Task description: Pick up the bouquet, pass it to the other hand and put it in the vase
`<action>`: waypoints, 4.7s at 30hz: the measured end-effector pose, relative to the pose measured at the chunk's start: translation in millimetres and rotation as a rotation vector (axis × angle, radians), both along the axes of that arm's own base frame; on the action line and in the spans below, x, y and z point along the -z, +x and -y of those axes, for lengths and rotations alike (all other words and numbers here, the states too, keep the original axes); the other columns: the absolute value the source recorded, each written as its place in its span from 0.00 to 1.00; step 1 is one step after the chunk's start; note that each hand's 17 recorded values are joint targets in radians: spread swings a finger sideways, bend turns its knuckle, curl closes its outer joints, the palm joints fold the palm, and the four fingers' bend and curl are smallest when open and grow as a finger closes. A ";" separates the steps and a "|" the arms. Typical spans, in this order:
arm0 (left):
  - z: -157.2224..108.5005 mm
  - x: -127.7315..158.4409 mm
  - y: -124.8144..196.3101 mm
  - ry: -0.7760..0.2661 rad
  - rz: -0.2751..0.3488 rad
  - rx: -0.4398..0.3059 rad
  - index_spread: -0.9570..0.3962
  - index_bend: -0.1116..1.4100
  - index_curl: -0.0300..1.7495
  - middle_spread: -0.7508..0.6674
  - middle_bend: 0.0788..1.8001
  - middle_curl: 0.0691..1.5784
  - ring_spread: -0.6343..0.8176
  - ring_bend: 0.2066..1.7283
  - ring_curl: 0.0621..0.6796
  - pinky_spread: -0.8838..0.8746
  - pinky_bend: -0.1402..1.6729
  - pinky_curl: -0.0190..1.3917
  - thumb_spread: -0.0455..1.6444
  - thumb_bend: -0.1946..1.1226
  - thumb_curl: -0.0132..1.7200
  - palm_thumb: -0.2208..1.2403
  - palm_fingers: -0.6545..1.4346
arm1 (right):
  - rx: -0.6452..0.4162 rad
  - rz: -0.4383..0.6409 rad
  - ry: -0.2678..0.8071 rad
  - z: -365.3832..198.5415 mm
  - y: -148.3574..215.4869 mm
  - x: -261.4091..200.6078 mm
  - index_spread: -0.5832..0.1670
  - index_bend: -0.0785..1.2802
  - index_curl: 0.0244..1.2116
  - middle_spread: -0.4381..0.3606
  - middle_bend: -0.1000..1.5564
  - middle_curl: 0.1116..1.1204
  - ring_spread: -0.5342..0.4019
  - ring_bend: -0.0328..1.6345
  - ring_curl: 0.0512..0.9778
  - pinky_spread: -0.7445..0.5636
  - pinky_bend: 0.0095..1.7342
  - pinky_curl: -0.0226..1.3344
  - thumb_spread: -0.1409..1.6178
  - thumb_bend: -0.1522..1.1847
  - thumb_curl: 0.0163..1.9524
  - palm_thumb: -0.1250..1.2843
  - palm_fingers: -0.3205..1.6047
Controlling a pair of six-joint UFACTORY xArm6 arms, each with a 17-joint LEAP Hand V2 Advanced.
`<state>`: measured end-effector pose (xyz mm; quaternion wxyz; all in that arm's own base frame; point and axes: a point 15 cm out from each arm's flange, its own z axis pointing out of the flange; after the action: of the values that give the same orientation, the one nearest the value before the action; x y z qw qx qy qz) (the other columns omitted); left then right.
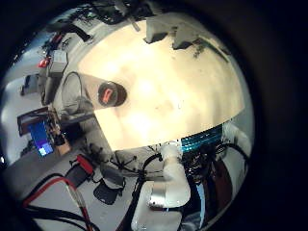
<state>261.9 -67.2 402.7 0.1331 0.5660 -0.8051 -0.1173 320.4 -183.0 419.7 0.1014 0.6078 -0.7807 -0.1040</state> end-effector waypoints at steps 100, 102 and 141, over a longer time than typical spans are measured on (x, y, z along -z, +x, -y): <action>-17.0 -9.9 2.3 0.019 -0.010 0.064 0.68 0.19 0.22 0.77 0.06 0.15 0.82 0.18 0.22 0.79 0.23 0.25 0.73 0.13 0.17 0.29 0.36 | 0.029 0.053 0.014 -4.7 133.5 139.8 0.40 0.87 0.71 0.34 0.84 0.70 0.35 0.87 0.63 0.40 0.81 0.45 0.63 0.17 0.33 0.91 0.77; -18.8 -13.0 3.7 0.012 -0.003 0.063 0.68 0.19 0.22 0.77 0.06 0.15 0.82 0.18 0.22 0.79 0.23 0.24 0.73 0.13 0.17 0.29 0.36 | 0.026 0.074 0.008 -8.4 127.6 118.2 0.42 0.88 0.71 0.35 0.85 0.70 0.36 0.88 0.64 0.41 0.81 0.46 0.62 0.16 0.34 0.91 0.77; -24.2 -12.9 -18.2 -0.025 -0.021 0.121 0.68 0.19 0.22 0.77 0.06 0.14 0.81 0.18 0.23 0.79 0.23 0.25 0.73 0.13 0.17 0.29 0.36 | 0.121 -0.026 0.114 -54.7 11.6 169.2 0.47 0.37 0.42 0.54 0.51 0.39 0.47 0.68 0.43 0.62 0.53 0.37 0.67 0.09 0.26 0.58 0.22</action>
<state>243.7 -43.1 415.7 0.1412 0.5134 -0.8378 -0.1211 332.1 -128.3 250.4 0.0702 0.5631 -0.8073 -0.1620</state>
